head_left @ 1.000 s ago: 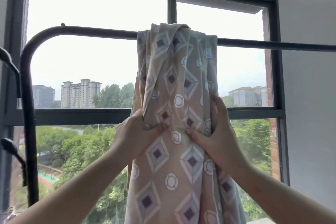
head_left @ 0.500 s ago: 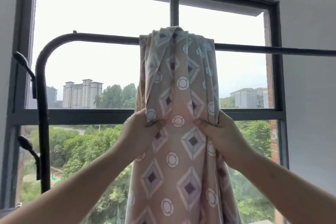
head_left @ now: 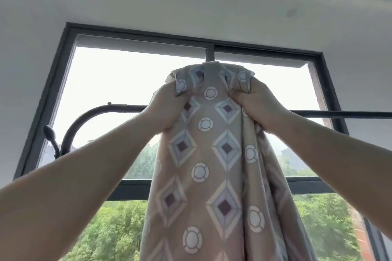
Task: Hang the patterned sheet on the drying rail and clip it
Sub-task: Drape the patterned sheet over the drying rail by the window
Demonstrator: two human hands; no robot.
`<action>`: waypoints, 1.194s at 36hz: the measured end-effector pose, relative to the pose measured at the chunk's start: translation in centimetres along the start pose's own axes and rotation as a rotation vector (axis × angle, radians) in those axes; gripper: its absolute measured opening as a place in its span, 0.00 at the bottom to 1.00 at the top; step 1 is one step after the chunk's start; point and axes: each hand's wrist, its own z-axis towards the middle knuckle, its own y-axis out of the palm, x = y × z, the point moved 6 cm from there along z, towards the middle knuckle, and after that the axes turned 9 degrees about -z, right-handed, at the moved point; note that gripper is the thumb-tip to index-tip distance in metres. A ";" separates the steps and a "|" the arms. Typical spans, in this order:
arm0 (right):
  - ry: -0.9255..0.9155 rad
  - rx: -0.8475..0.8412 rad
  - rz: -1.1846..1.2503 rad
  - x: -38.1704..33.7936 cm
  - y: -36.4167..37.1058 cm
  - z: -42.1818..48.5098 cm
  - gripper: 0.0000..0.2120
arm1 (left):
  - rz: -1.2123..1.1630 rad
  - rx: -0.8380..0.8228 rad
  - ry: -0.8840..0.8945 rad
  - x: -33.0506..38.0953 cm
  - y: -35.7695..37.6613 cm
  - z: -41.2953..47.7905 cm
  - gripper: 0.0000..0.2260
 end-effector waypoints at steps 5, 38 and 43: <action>-0.021 0.055 0.010 0.9 -0.3 5.1 0.10 | -0.231 0.041 -0.030 -0.6 -0.1 4.9 0.06; 0.131 0.087 -0.996 5.9 -1.2 0.4 0.21 | 0.913 0.076 0.021 -2.5 0.9 0.4 0.21; 0.102 0.079 -0.612 6.4 -1.2 -4.1 0.33 | 0.513 0.034 0.058 -3.1 1.7 -4.0 0.26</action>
